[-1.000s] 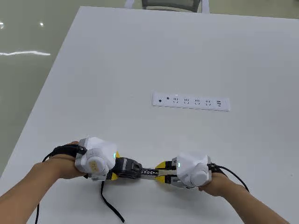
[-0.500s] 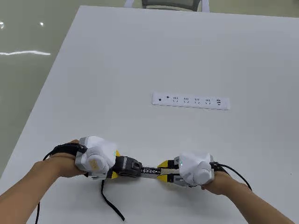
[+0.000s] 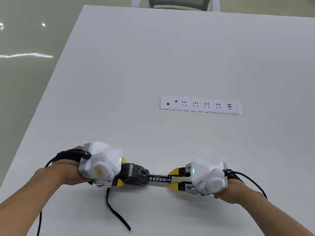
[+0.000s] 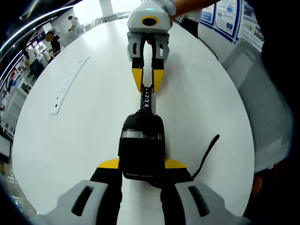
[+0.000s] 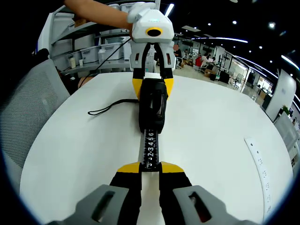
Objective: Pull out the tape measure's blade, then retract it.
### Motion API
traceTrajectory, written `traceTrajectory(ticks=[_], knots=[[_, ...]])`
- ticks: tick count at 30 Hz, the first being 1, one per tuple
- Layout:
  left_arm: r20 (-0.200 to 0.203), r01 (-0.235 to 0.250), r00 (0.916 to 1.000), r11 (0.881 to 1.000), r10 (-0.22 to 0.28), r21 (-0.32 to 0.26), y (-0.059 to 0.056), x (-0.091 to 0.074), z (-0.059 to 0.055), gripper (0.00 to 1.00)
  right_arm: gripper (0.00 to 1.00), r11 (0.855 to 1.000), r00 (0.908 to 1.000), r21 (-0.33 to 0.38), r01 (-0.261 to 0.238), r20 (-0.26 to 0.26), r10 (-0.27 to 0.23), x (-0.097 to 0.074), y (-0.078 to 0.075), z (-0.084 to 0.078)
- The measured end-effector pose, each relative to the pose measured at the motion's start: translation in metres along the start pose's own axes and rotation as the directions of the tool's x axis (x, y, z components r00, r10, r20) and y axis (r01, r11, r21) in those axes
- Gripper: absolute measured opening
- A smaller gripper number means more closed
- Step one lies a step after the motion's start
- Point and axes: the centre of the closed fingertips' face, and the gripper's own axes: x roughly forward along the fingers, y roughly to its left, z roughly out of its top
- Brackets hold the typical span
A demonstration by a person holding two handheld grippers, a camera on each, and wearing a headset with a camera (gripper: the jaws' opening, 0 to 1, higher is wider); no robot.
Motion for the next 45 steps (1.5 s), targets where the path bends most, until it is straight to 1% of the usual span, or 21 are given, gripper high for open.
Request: traceTrajectory(ticks=[9,32,45], knots=[[-0.001,0.0,1.0,1.0,0.0,-0.005,0.0,0.0,0.0,0.26,0.12,1.0,1.0,-0.003,0.001,-0.008,-0.001,-0.004,0.0,-0.005],[-0.003,0.001,1.0,1.0,-0.001,-0.009,0.0,0.001,0.0,0.26,0.12,1.0,0.9998,-0.012,-0.003,-0.02,0.003,-0.012,0.0,-0.012],[-0.005,0.004,1.0,1.0,-0.004,-0.01,0.0,0.001,0.001,0.27,0.12,1.0,0.9998,0.0,-0.005,-0.022,0.005,-0.018,0.001,-0.018]])
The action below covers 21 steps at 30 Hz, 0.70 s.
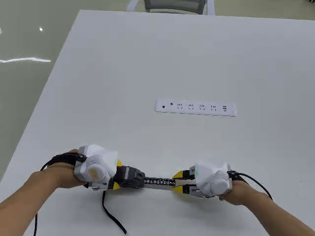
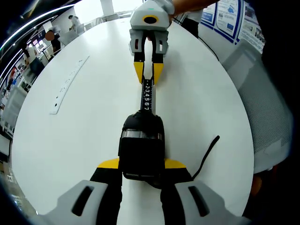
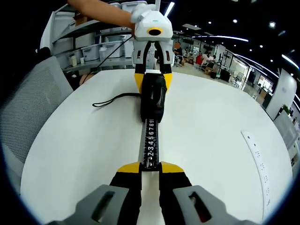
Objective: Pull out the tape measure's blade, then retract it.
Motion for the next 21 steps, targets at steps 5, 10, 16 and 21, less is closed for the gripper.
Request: traceTrajectory(ticks=[5,10,16,21], knots=[[0.001,0.0,1.0,1.0,0.0,0.0,0.0001,0.0001,0.0001,0.27,0.12,1.0,1.0,0.005,-0.001,-0.002,0.001,-0.0031,0.0003,-0.0026],[0.003,0.0,1.0,1.0,0.0,0.0,0.0002,0.0002,0.0002,0.27,0.12,1.0,1.0,0.008,-0.002,-0.004,0.002,-0.0044,0.0007,-0.0043],[0.004,-0.001,1.0,1.0,0.001,0.002,0.0001,0.0,0.0004,0.27,0.12,1.0,1.0,0.021,-0.006,0.0,0.006,-0.0062,0.0014,-0.0059],[0.005,-0.001,1.0,1.0,0.001,0.002,0.0003,0.0003,0.0006,0.27,0.12,1.0,1.0,0.021,-0.007,-0.004,0.007,-0.0072,0.0014,-0.0086]])
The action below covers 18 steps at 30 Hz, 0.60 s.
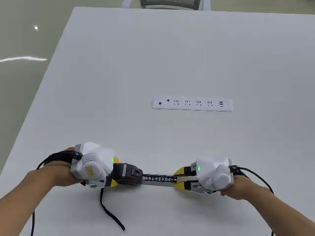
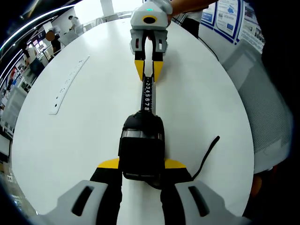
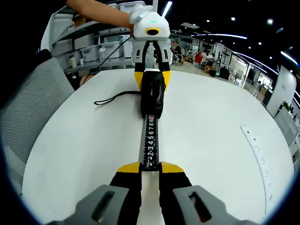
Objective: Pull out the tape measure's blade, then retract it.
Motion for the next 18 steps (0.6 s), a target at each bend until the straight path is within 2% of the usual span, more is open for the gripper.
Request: traceTrajectory(ticks=[18], knots=[[0.0,0.002,1.0,1.0,-0.002,-0.008,0.0007,-0.0001,0.0001,0.27,0.12,1.0,0.9999,-0.003,-0.004,-0.01,0.004,-0.0066,-0.0017,-0.0052]])
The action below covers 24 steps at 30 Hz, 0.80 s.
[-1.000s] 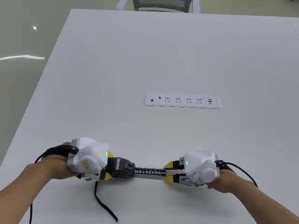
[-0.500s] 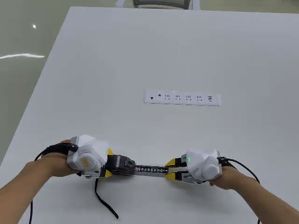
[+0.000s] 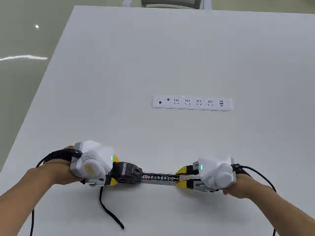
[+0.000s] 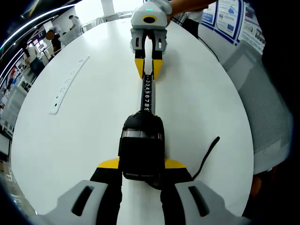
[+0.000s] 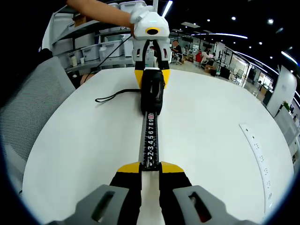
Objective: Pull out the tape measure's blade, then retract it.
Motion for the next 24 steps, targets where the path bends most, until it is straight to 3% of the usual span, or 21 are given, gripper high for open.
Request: traceTrajectory(ticks=[24], knots=[[0.0,-0.001,1.0,1.0,0.001,-0.008,0.0001,0.0,0.0006,0.27,0.12,1.0,0.9999,0.004,-0.004,-0.01,0.004,-0.0075,0.0006,-0.0087]])
